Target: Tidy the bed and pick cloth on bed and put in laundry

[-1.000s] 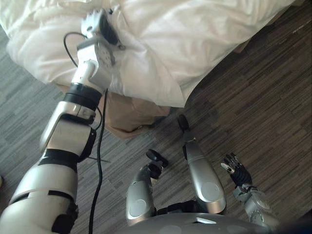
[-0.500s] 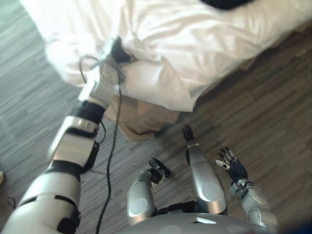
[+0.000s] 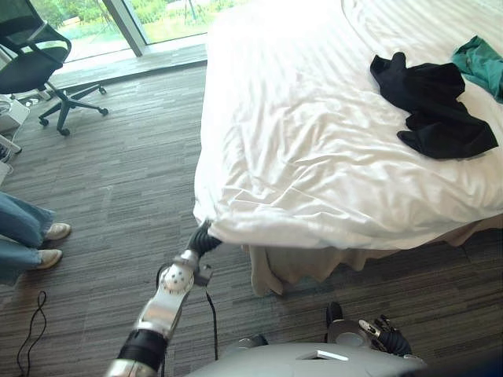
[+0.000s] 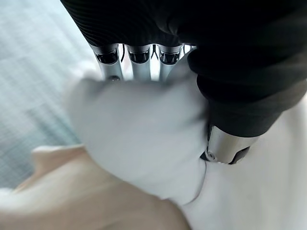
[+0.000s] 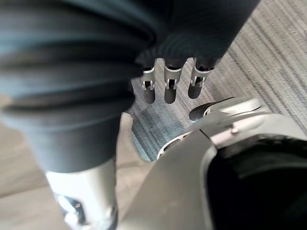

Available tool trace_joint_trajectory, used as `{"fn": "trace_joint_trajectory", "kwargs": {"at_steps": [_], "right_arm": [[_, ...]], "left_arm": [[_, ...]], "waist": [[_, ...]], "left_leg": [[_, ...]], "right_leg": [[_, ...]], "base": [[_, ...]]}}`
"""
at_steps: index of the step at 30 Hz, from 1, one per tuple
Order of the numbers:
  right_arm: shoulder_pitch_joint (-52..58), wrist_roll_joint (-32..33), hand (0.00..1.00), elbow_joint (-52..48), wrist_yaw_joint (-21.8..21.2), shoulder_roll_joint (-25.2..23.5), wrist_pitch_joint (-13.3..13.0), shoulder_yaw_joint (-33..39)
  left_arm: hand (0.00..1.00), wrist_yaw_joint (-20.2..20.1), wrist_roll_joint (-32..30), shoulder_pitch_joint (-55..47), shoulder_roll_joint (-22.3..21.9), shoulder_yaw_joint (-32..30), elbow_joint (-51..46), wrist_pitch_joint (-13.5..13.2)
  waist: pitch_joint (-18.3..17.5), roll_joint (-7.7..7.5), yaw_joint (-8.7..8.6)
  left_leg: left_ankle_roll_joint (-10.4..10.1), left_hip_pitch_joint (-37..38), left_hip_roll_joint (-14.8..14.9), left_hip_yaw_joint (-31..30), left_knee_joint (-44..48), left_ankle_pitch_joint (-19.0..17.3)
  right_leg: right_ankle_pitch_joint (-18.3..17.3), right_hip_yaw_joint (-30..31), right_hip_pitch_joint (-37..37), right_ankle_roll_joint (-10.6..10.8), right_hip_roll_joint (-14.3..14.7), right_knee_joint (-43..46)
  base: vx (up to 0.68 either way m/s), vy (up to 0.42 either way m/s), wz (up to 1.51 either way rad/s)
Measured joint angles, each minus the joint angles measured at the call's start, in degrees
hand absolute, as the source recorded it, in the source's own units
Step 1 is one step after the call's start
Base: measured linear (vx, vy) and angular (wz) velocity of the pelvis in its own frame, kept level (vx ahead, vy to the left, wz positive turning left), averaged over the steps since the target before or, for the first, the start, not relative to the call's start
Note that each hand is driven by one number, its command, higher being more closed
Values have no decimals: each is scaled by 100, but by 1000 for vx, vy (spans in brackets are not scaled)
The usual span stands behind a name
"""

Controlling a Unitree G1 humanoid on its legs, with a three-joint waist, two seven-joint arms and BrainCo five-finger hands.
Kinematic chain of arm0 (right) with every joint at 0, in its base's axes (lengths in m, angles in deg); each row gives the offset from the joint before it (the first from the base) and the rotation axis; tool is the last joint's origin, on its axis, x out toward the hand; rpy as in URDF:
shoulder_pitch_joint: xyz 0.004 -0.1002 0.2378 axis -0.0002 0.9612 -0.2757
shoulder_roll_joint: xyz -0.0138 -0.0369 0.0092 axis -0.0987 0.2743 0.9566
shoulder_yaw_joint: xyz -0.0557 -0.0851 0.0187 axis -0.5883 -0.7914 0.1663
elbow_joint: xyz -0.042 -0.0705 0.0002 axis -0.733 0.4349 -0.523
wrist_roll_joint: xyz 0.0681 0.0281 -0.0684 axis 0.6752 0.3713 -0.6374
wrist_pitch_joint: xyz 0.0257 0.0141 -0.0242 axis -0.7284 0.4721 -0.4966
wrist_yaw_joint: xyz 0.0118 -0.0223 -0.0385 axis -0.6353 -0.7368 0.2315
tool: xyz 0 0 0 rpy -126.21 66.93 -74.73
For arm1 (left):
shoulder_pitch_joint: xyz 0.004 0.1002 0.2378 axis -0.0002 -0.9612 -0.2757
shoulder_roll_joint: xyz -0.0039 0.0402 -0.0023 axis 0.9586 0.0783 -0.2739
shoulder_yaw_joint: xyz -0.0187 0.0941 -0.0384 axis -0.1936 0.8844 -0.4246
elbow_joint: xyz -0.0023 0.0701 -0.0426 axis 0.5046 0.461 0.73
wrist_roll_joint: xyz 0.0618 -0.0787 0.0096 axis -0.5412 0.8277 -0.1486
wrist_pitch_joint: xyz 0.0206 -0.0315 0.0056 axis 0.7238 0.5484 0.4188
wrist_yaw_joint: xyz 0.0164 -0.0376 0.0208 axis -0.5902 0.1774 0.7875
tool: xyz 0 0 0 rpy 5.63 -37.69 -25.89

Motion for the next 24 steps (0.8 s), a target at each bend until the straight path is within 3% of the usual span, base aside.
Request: {"fn": "trace_joint_trajectory", "kwargs": {"at_steps": [3, 6, 8, 11, 15, 19, 21, 24], "right_arm": [[-113, -2, 0, 354, 63, -56, 112, 172], [-234, -2, 0, 617, 72, -75, 169, 233], [-366, 34, 0, 764, 116, -140, 175, 411], [-431, 307, 0, 874, 204, -268, 187, 717], [-411, 772, 0, 900, 351, -367, 219, 938], [-306, 1230, 0, 890, 686, -461, 222, 1096], [-256, 1457, 0, 806, 1037, -488, 218, 1326], [-271, 1663, 0, 719, 1514, -494, 209, 1570]], "left_arm": [[0, -72, 245, -170, -355, -9, 699, 194], [0, -25, 245, -177, -588, -163, 1411, 415], [0, 287, 210, -258, -887, -802, 2617, 740], [0, 705, -8, -512, -1032, -2029, 3612, 1037], [0, 845, -347, -973, -1033, -3466, 4073, 1260], [0, 806, -343, -1025, -1132, -3879, 4097, 997], [0, 689, -272, -867, -1321, -3918, 4086, 616], [0, 518, -1, -662, -1495, -3750, 3940, 276]], "waist": [[-60, -106, 169], [-94, -180, 226], [-120, -236, 277], [-108, -294, 296], [-128, -341, 420], [-199, -352, 450], [-260, -332, 452], [-301, -311, 454]], "left_leg": [[18, -1, -27, -131, 0, 11], [22, 12, -36, -293, -1, 14], [23, 106, -34, -331, -18, 14], [22, 242, -38, -360, -126, 13], [-17, 408, 5, -196, -211, -51], [-62, 405, 21, -99, -212, -83], [-73, 428, 41, -65, -224, -90], [-95, 497, 57, -46, -301, -72]], "right_leg": [[165, -51, 187, 3, 19, -351], [215, -180, 347, 15, 19, -499], [215, -184, 432, 15, 28, -500], [220, -187, 512, 10, 39, -505], [245, -105, 564, 0, 50, -540], [248, -104, 553, -2, 44, -541], [249, -42, 557, -4, 72, -541], [237, -1, 557, -19, 108, -540]], "base": [[16, -15, 6], [-2, -32, 21], [-15, -17, 1], [-56, -20, 0], [-98, -16, -20], [-52, -23, -6], [6, -21, -14], [3, -23, -11]]}}
